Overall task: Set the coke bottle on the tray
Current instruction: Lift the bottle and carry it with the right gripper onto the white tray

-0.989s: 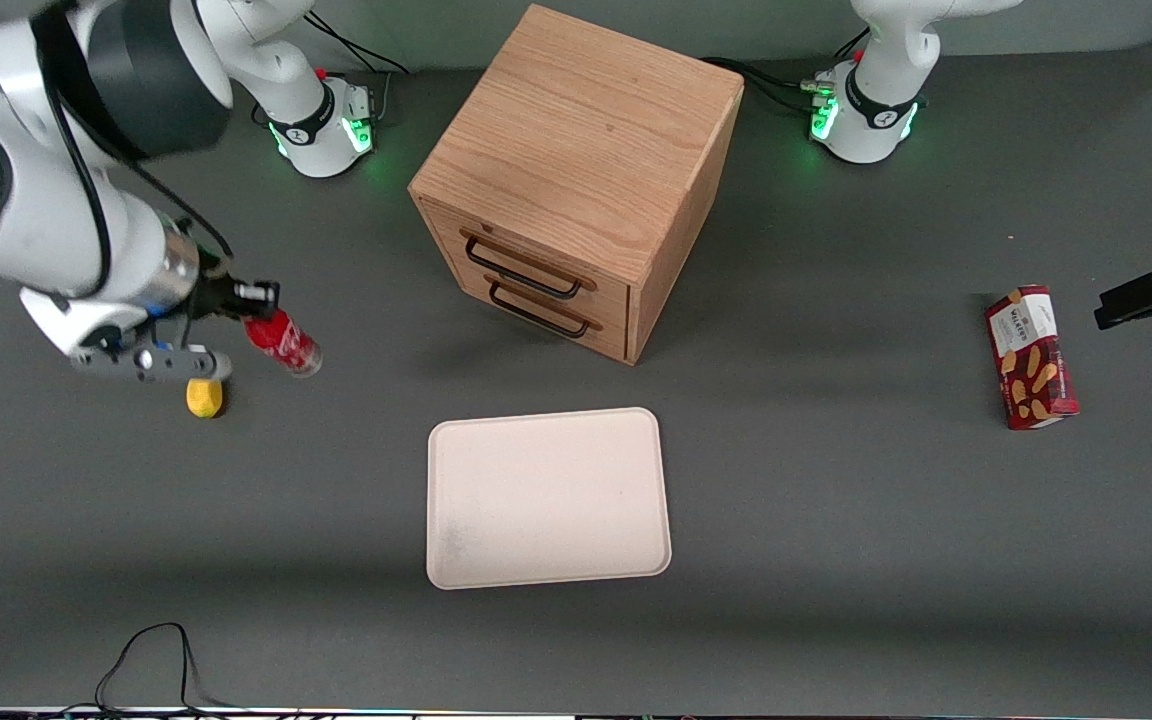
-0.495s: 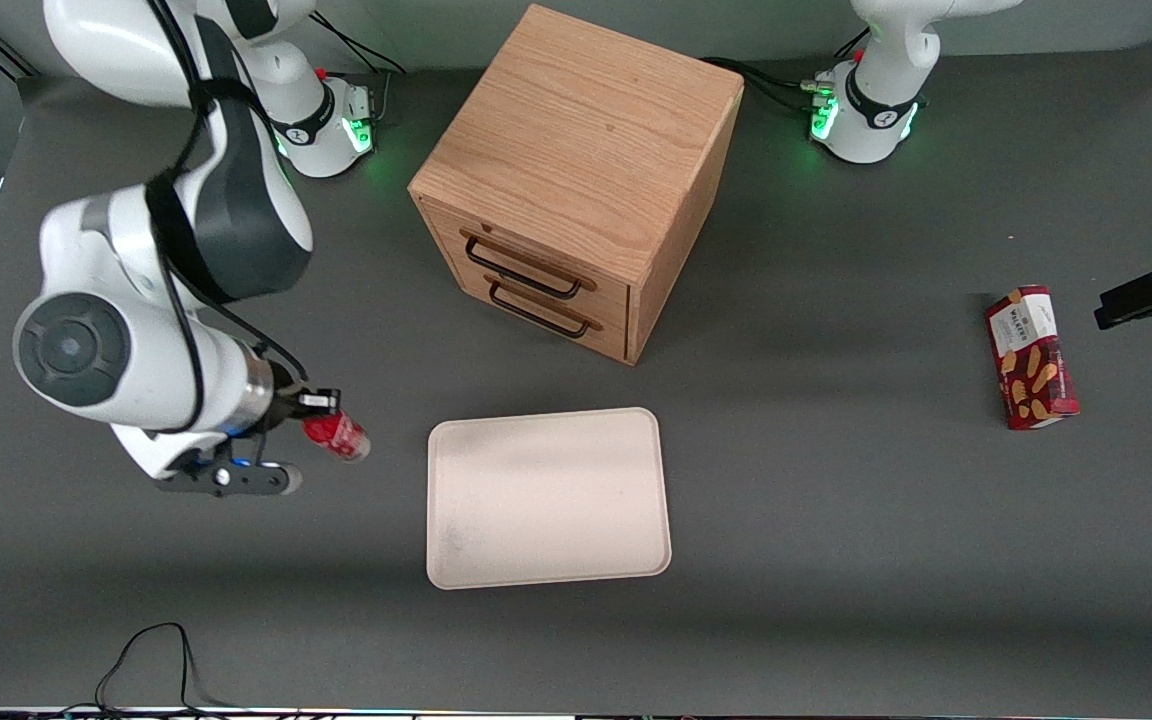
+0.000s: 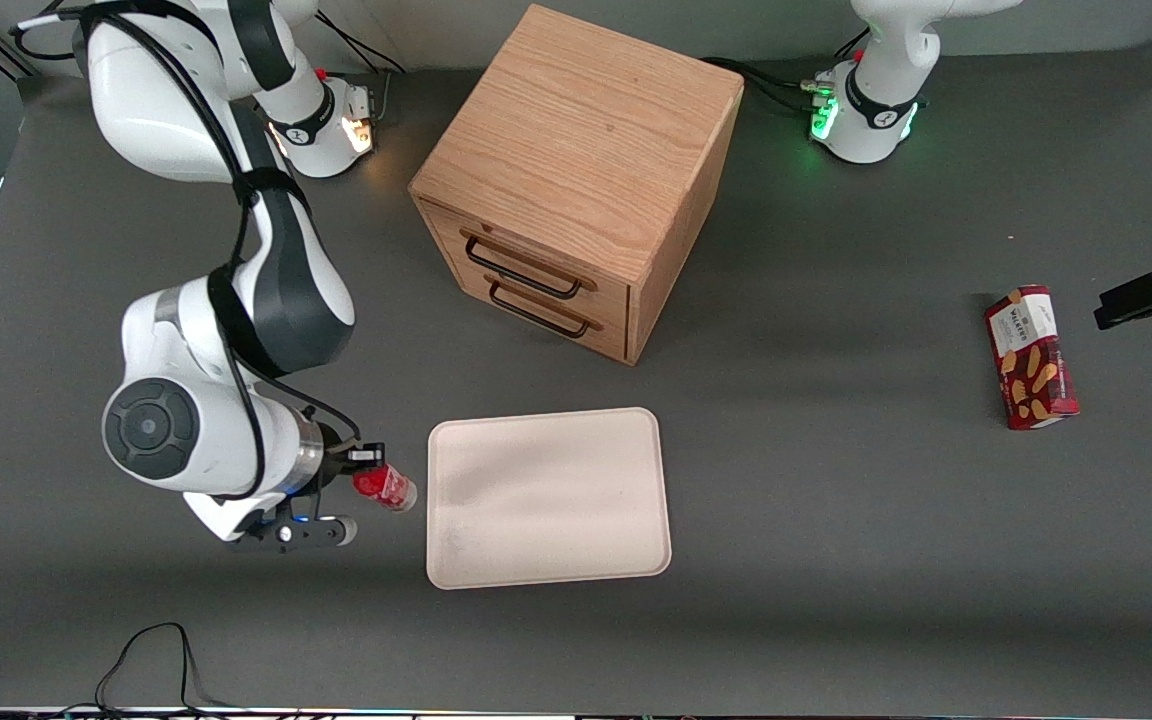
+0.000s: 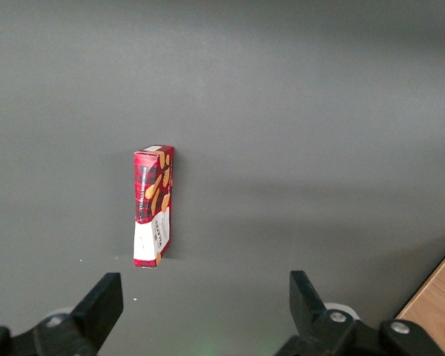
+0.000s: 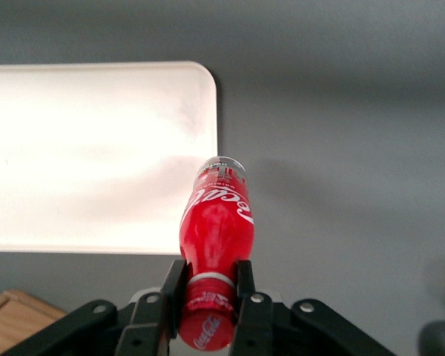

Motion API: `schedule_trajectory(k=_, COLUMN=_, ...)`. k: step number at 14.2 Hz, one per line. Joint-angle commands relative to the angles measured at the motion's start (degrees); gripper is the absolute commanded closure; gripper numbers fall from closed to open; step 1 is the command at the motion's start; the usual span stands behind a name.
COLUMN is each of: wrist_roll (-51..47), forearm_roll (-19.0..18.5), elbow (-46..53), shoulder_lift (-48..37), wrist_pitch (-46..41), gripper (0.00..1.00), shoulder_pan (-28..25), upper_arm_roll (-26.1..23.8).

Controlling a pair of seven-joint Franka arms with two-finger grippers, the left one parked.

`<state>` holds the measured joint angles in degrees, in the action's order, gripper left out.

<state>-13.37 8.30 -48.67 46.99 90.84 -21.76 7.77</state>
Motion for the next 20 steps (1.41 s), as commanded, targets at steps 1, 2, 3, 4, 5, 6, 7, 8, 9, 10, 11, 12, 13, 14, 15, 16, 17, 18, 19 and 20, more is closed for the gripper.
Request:
schedule_trajectory(k=1, wrist_roll=0.45, forearm_roll=1.19, elbow=3.94, shoulder_lift=2.92, wrist_pitch=2.83, gripper=1.0, shoulder_pan=0.31, upper_arm_roll=-0.91)
schedule_trajectory(k=2, wrist_roll=0.19, forearm_roll=1.19, elbow=3.94, shoulder_lift=4.06, wrist_pitch=4.24, gripper=1.0, shoulder_pan=0.31, upper_arm_roll=-1.44)
schedule_trajectory(k=3, wrist_roll=-0.68, forearm_roll=1.19, elbow=3.94, shoulder_lift=4.77, wrist_pitch=6.0, gripper=1.0, shoulder_pan=0.14, upper_arm_roll=-1.45)
schedule_trajectory(k=4, wrist_roll=-1.91, forearm_roll=1.19, elbow=3.94, shoulder_lift=5.47, wrist_pitch=7.32, gripper=1.0, shoulder_pan=-0.3, upper_arm_roll=-1.45)
schedule_trajectory(k=5, wrist_roll=-2.1, forearm_roll=1.19, elbow=3.94, shoulder_lift=6.17, wrist_pitch=8.03, gripper=1.0, shoulder_pan=-0.3, upper_arm_roll=-1.45)
schedule_trajectory(k=6, wrist_roll=-2.19, forearm_roll=1.19, elbow=3.94, shoulder_lift=6.61, wrist_pitch=8.91, gripper=1.0, shoulder_pan=-0.3, upper_arm_roll=-1.53)
schedule_trajectory(k=7, wrist_roll=-2.8, forearm_roll=1.19, elbow=3.94, shoulder_lift=7.14, wrist_pitch=10.05, gripper=1.0, shoulder_pan=-0.39, upper_arm_roll=-1.62)
schedule_trajectory(k=8, wrist_roll=-4.28, forearm_roll=1.19, elbow=3.94, shoulder_lift=7.67, wrist_pitch=10.75, gripper=1.0, shoulder_pan=-0.39, upper_arm_roll=-2.06)
schedule_trajectory(k=9, wrist_roll=-4.47, forearm_roll=1.19, elbow=3.94, shoulder_lift=7.93, wrist_pitch=10.85, gripper=1.0, shoulder_pan=-0.39, upper_arm_roll=-2.15)
schedule_trajectory(k=10, wrist_roll=-4.47, forearm_roll=1.19, elbow=3.85, shoulder_lift=8.11, wrist_pitch=10.94, gripper=1.0, shoulder_pan=-0.39, upper_arm_roll=-2.15)
schedule_trajectory(k=11, wrist_roll=-4.65, forearm_roll=1.19, elbow=3.93, shoulder_lift=8.55, wrist_pitch=11.2, gripper=1.0, shoulder_pan=-0.39, upper_arm_roll=-2.15)
schedule_trajectory(k=12, wrist_roll=-4.73, forearm_roll=1.19, elbow=3.85, shoulder_lift=8.81, wrist_pitch=11.81, gripper=1.0, shoulder_pan=-0.39, upper_arm_roll=-2.15)
schedule_trajectory(k=13, wrist_roll=-4.82, forearm_roll=1.19, elbow=3.85, shoulder_lift=9.08, wrist_pitch=12.42, gripper=1.0, shoulder_pan=-0.39, upper_arm_roll=-2.24)
schedule_trajectory(k=14, wrist_roll=-4.82, forearm_roll=1.19, elbow=3.85, shoulder_lift=9.43, wrist_pitch=12.78, gripper=1.0, shoulder_pan=-0.39, upper_arm_roll=-2.24)
schedule_trajectory(k=15, wrist_roll=-4.82, forearm_roll=1.19, elbow=3.85, shoulder_lift=9.43, wrist_pitch=12.96, gripper=1.0, shoulder_pan=-0.39, upper_arm_roll=-2.24)
schedule_trajectory(k=16, wrist_roll=-4.82, forearm_roll=1.19, elbow=3.85, shoulder_lift=9.52, wrist_pitch=13.04, gripper=1.0, shoulder_pan=-0.39, upper_arm_roll=-2.32)
schedule_trajectory(k=17, wrist_roll=-4.91, forearm_roll=1.19, elbow=3.76, shoulder_lift=9.52, wrist_pitch=13.13, gripper=1.0, shoulder_pan=-0.56, upper_arm_roll=-2.32)
schedule_trajectory(k=18, wrist_roll=-5.0, forearm_roll=1.19, elbow=3.59, shoulder_lift=9.52, wrist_pitch=13.74, gripper=1.0, shoulder_pan=-0.74, upper_arm_roll=-2.32)
schedule_trajectory(k=19, wrist_roll=-5.52, forearm_roll=1.19, elbow=3.41, shoulder_lift=9.52, wrist_pitch=14.27, gripper=1.0, shoulder_pan=-1.18, upper_arm_roll=-2.32)
schedule_trajectory(k=20, wrist_roll=-5.79, forearm_roll=1.19, elbow=3.41, shoulder_lift=9.69, wrist_pitch=14.28, gripper=1.0, shoulder_pan=-1.18, upper_arm_roll=-2.32)
